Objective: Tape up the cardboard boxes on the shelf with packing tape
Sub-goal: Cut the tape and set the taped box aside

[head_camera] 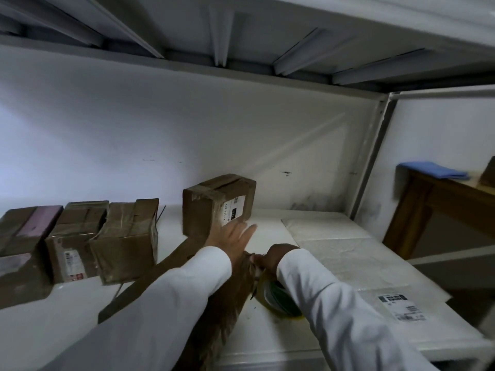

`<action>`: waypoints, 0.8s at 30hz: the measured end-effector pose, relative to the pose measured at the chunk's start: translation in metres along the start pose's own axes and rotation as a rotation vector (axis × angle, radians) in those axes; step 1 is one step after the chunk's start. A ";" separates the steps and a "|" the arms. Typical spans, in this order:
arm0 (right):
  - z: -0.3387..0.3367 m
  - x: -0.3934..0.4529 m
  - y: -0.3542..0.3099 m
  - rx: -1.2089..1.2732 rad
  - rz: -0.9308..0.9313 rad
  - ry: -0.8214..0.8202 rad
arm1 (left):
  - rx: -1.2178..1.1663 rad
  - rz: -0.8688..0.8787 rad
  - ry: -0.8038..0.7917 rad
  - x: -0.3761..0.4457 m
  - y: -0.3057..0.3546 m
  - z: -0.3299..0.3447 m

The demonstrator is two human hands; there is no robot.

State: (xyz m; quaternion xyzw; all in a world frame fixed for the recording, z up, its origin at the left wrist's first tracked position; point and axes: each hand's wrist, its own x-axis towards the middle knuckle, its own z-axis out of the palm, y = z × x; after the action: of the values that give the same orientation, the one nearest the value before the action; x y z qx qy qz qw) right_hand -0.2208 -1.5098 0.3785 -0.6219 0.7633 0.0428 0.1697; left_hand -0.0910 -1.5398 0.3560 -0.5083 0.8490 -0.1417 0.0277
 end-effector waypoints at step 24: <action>-0.062 -0.072 0.013 1.258 -0.681 -0.158 | -0.539 -0.122 -0.302 -0.055 -0.056 -0.117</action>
State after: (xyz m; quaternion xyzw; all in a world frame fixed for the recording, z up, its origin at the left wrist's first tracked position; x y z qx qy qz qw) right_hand -0.2340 -1.4563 0.4571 -0.6050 0.3926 -0.4154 0.5544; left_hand -0.0392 -1.4916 0.4774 -0.5627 0.8102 0.1643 0.0090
